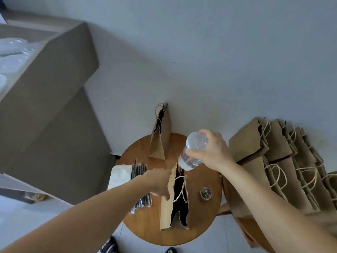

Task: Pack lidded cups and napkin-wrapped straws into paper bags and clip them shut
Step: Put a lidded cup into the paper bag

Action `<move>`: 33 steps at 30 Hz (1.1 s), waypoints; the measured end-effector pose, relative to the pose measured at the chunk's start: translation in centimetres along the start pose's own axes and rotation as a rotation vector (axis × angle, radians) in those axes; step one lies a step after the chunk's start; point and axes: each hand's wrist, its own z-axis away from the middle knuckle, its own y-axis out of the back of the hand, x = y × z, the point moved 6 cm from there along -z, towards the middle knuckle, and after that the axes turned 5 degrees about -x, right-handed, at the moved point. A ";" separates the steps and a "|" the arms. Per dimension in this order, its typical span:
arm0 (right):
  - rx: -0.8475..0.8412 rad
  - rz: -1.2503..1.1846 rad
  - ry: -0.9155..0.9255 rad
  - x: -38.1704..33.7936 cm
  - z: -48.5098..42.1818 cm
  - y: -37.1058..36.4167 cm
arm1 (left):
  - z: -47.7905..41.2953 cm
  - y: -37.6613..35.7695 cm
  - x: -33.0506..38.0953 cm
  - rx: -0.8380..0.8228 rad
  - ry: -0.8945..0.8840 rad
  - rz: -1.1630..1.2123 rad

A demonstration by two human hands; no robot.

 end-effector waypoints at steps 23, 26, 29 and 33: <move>-0.141 0.063 0.081 3.1 2.1 -4.0 | -1.1 -7.6 -2.6 0.085 0.302 0.972; -0.195 0.207 0.224 2.3 3.0 -4.5 | -1.3 -7.8 -2.7 0.069 0.303 1.036; -0.329 0.375 0.370 1.3 4.1 -6.8 | -1.6 -8.2 -2.7 0.055 0.297 1.037; -0.462 0.502 0.464 1.5 5.1 -10.4 | -1.8 -9.0 -3.6 0.024 0.373 1.162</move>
